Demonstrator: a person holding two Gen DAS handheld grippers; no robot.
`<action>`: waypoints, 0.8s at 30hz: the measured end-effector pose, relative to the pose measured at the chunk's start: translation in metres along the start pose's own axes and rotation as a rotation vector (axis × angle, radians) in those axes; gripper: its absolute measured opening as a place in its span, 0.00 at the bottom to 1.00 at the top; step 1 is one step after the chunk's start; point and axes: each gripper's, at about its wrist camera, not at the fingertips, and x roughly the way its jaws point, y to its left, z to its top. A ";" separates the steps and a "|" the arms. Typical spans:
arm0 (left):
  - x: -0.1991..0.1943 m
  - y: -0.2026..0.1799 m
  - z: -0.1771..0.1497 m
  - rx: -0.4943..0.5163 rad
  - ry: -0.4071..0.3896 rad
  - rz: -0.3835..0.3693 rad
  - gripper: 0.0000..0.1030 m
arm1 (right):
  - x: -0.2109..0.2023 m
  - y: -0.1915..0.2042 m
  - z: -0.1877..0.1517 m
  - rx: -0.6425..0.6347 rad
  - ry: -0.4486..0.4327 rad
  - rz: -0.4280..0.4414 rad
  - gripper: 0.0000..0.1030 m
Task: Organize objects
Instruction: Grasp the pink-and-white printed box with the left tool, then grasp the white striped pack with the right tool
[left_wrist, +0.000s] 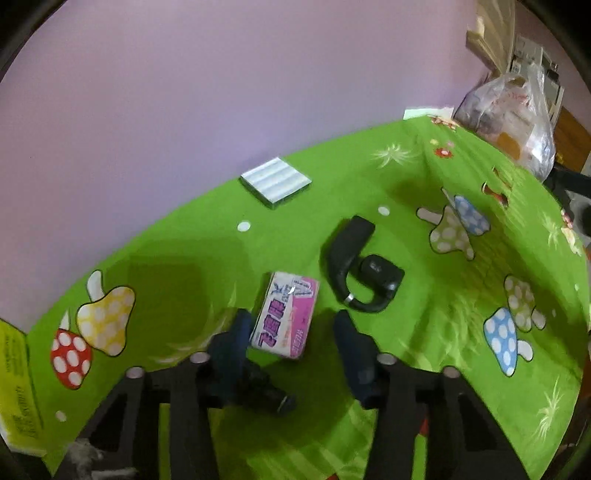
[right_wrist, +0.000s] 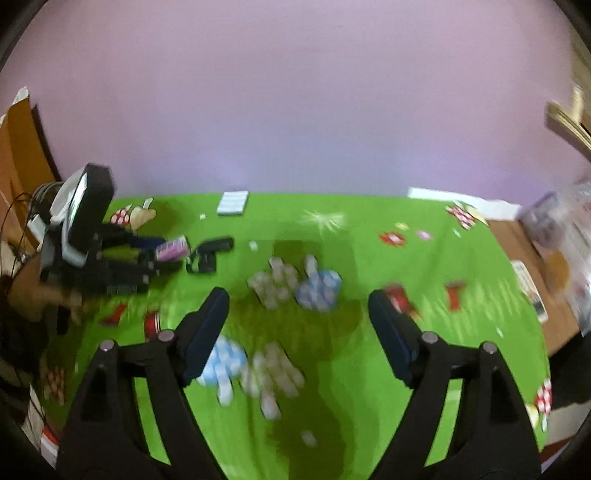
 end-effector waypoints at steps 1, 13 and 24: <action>0.000 0.000 -0.001 -0.006 -0.002 -0.008 0.34 | 0.013 0.007 0.012 -0.002 0.000 0.017 0.79; -0.034 0.042 -0.012 -0.230 -0.179 0.005 0.27 | 0.149 0.088 0.087 -0.131 0.067 0.015 0.80; -0.042 0.063 -0.016 -0.363 -0.233 0.002 0.27 | 0.213 0.108 0.093 -0.146 0.157 0.011 0.68</action>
